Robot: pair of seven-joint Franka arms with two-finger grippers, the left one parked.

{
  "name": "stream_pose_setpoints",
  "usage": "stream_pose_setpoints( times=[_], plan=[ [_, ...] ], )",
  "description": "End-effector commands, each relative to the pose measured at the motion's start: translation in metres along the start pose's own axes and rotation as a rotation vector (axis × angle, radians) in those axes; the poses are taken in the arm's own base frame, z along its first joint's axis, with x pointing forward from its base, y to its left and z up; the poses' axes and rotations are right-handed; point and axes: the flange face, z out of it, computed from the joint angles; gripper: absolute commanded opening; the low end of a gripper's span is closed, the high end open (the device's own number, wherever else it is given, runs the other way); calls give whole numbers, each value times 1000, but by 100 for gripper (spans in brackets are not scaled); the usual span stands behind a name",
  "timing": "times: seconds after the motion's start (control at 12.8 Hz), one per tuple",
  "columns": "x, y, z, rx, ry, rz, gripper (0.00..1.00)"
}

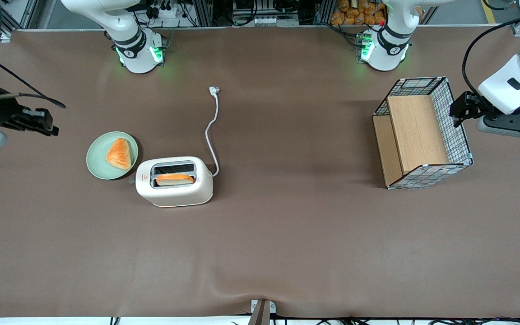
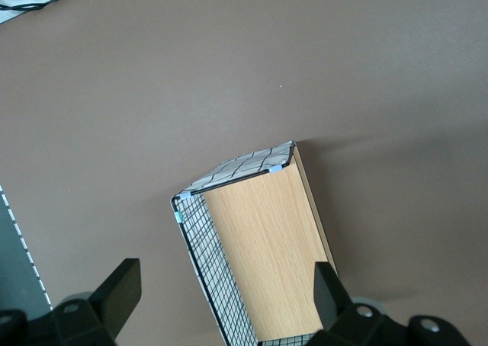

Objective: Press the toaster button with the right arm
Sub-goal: 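Move the right gripper over the green plate toward the toaster's side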

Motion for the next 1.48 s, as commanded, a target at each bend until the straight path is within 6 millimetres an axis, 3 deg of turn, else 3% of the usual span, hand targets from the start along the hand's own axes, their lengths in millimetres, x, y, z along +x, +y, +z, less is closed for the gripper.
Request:
stream_pose_setpoints(
  times=[0.0,0.62,0.94,1.4],
  plan=[
    [3,0,20,19,12,11,0],
    [24,-4,88,125,-38,25,0],
    [34,-5,137,211,-61,25,0],
    [40,-2,176,188,-21,-47,0]
  ],
)
